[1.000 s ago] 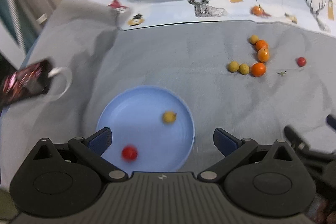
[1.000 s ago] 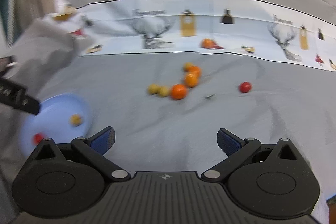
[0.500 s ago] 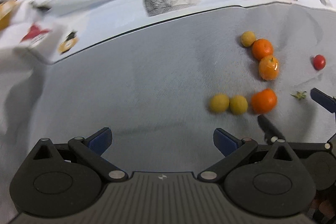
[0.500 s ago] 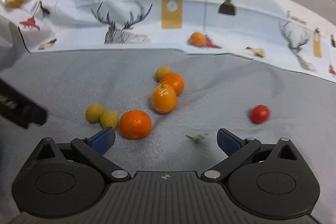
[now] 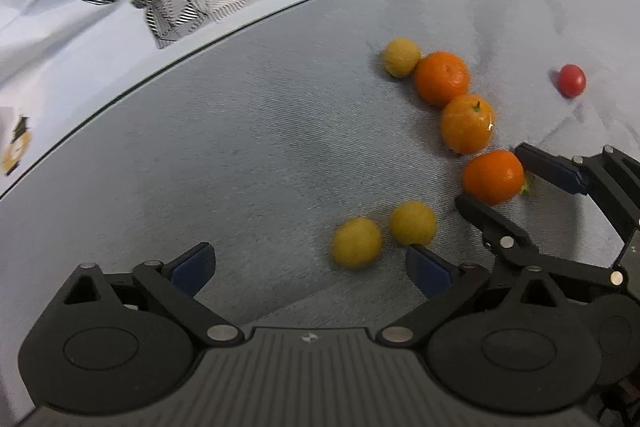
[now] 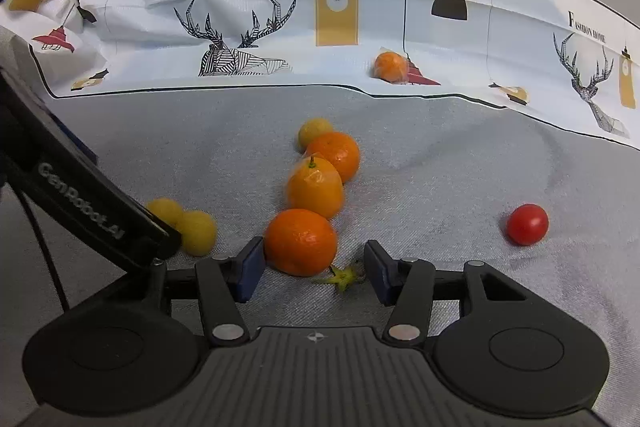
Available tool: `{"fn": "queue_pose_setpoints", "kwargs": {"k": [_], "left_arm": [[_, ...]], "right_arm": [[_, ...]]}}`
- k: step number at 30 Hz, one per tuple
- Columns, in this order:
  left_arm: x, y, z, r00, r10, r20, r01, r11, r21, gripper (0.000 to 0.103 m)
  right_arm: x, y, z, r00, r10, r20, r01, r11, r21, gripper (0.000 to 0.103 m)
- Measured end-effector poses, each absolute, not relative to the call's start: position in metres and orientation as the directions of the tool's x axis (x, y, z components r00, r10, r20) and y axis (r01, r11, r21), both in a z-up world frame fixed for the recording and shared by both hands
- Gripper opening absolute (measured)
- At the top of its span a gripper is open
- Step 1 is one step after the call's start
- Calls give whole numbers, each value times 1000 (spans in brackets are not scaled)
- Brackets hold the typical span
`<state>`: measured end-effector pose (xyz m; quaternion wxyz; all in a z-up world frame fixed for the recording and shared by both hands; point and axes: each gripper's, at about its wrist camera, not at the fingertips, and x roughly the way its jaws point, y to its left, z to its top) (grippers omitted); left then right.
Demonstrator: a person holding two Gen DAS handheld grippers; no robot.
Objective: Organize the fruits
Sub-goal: 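Grasp a yellow fruit with the left tool while the right grasps an orange mandarin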
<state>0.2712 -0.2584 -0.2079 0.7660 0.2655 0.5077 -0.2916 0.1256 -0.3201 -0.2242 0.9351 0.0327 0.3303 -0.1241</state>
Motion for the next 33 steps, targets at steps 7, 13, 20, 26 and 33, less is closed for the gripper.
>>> {"fn": "queue_pose_setpoints", "kwargs": {"k": [7, 13, 20, 26, 33], "left_arm": [[275, -257, -205, 225, -255, -940, 733, 680, -9, 28], [265, -238, -182, 271, -256, -928, 664, 748, -12, 28], [212, -193, -116, 336, -266, -904, 560, 828, -35, 28], [148, -156, -67, 363, -289, -886, 504, 860, -75, 28], [83, -96, -28, 399, -291, -870, 440, 893, -97, 28]], "right_arm": [[128, -322, -230, 775, -220, -592, 253, 967, -27, 56], [126, -326, -221, 779, -225, -585, 281, 960, 5, 37], [88, -346, -189, 768, -322, -553, 405, 914, 30, 37], [33, -341, -135, 791, -323, -519, 422, 903, 80, 37], [-54, -278, -91, 819, -192, -541, 298, 948, 116, 37]]}}
